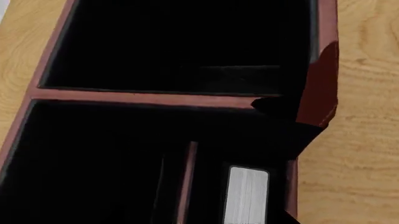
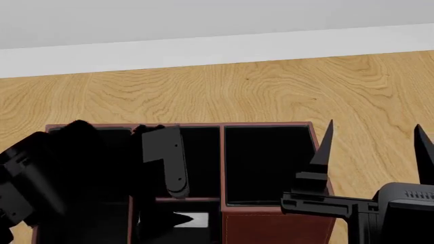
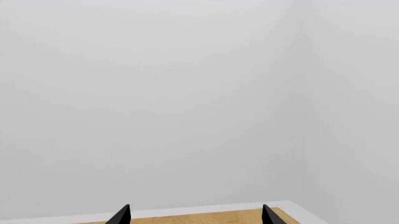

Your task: Pick up the book and place it in the back compartment of the caddy.

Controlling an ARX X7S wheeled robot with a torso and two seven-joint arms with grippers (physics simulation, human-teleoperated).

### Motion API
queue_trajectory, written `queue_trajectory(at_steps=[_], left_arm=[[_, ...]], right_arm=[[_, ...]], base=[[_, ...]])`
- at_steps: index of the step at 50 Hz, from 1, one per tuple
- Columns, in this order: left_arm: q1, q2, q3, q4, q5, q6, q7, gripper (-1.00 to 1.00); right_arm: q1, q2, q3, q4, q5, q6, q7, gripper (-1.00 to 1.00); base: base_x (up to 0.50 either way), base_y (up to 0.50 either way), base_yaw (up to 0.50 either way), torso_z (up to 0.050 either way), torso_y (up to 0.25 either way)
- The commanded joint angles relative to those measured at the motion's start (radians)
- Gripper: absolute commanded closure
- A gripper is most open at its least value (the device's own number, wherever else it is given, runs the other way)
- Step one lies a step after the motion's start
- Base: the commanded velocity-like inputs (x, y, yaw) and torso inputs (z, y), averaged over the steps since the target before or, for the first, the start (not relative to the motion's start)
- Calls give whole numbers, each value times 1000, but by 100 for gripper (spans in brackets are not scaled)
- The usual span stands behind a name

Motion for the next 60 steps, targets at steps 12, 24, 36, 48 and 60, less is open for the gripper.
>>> queue_trajectory(at_steps=[12,24,36,48,60], left_arm=[[-22,-92,-69,201,-44,-65,-86,-100],[0,-147,-169,339,-84,-39,-214,-100],[50,-202,-235,458,-96,-8,-339,-100],[131,-244,-303,568,-102,42,-483,-100],[214,-284,-388,715,-136,85,-623,-100]], right_arm=[[-14,5,9,-1,-1,-19,-3,-100],[-16,7,11,-5,1,-24,-3,-100],[-7,5,3,-9,4,-14,0,-100],[-13,9,10,-15,7,-19,3,-100],[2,9,4,-27,16,1,13,-100]], base=[[0,0,0,0,0],[0,0,0,0,0],[0,0,0,0,0],[0,0,0,0,0],[0,0,0,0,0]])
